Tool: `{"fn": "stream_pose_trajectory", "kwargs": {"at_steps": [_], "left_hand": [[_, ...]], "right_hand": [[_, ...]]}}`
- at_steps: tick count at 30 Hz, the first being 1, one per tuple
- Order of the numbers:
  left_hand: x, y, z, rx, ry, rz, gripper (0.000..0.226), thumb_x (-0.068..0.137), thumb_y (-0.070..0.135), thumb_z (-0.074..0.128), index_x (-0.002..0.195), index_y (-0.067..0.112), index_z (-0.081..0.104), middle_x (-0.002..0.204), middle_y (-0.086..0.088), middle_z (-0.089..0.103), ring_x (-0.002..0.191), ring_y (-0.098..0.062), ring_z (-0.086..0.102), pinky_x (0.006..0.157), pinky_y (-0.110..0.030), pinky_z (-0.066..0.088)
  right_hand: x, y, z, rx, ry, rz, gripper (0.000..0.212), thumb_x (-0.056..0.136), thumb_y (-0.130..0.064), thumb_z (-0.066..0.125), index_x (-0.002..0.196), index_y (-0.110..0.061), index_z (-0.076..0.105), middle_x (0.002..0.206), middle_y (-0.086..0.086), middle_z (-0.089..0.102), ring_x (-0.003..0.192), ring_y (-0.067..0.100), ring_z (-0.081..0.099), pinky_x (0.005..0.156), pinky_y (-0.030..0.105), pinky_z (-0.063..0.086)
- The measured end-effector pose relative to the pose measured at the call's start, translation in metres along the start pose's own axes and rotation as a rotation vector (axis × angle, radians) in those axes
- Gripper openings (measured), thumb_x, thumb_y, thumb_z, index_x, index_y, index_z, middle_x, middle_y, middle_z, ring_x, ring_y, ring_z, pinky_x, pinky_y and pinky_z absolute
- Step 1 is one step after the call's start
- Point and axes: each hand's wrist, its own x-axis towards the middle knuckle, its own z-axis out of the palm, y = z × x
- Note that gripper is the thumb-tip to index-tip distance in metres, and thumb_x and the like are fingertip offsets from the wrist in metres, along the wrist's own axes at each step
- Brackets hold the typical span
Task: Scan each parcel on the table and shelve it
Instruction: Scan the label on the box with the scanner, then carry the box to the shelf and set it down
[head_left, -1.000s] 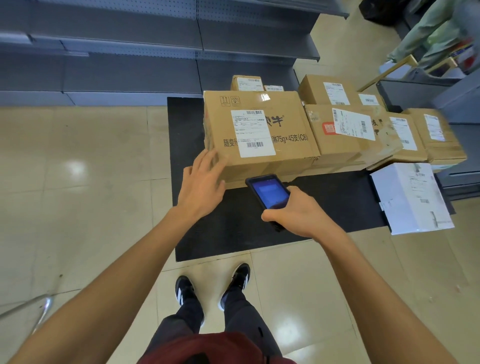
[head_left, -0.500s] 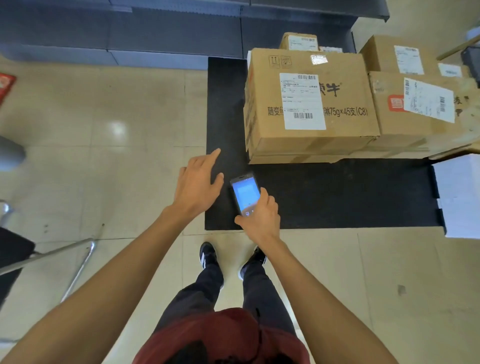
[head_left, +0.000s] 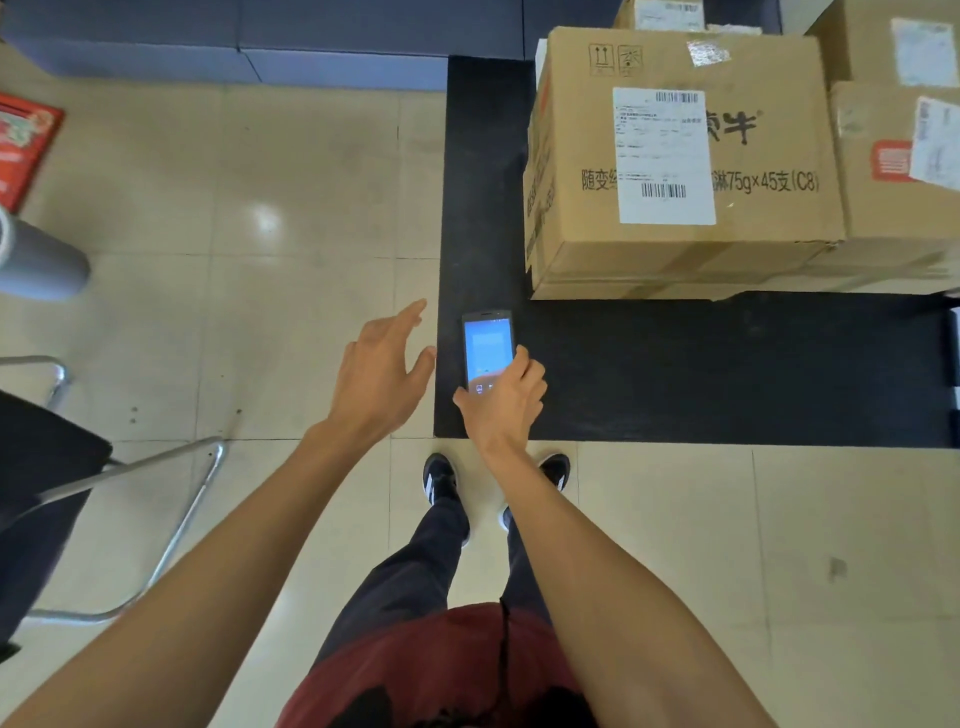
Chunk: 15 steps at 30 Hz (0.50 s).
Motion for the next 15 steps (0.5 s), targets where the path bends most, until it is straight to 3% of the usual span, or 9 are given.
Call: {"fn": "stream_pose_trajectory", "kwargs": {"at_steps": [10, 15], "left_hand": [[0.005, 0.016, -0.001, 0.048, -0.04, 0.009, 0.052, 0.102, 0.03, 0.056, 0.152, 0.025, 0.044, 0.146, -0.005, 0.057, 0.137, -0.026, 0.047, 0.111, -0.048, 0.042], [0.014, 0.036, 0.001, 0.009, -0.032, 0.035, 0.054, 0.102, 0.028, 0.058, 0.153, 0.024, 0.042, 0.152, -0.003, 0.051, 0.142, -0.024, 0.041, 0.113, -0.042, 0.038]], "right_hand": [[0.005, 0.014, 0.0, -0.184, -0.012, -0.02, 0.091, 0.078, -0.059, 0.076, 0.147, -0.016, 0.034, 0.141, 0.008, 0.042, 0.127, 0.023, 0.042, 0.098, 0.038, 0.039], [0.017, 0.025, -0.046, 0.006, -0.005, -0.093, 0.065, 0.09, -0.032, 0.074, 0.148, -0.022, 0.045, 0.146, 0.004, 0.043, 0.132, 0.022, 0.041, 0.102, 0.039, 0.036]]}}
